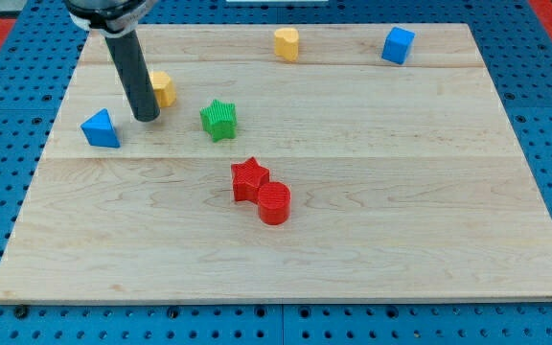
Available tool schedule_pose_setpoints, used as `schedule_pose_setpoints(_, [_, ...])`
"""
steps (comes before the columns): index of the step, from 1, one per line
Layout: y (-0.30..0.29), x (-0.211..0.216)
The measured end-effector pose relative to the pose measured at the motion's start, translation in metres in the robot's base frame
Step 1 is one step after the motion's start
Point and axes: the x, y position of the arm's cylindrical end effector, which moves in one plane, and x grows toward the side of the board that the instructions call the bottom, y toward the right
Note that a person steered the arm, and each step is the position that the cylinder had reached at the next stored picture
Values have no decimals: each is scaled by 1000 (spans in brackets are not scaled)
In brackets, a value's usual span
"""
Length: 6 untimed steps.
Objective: Separate the red blocks
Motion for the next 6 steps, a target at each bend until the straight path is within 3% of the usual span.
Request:
schedule_pose_setpoints(1, [33, 81])
schedule_pose_setpoints(2, [93, 93])
schedule_pose_setpoints(3, [91, 136])
schedule_pose_setpoints(4, [148, 136])
schedule_pose_setpoints(6, [268, 83])
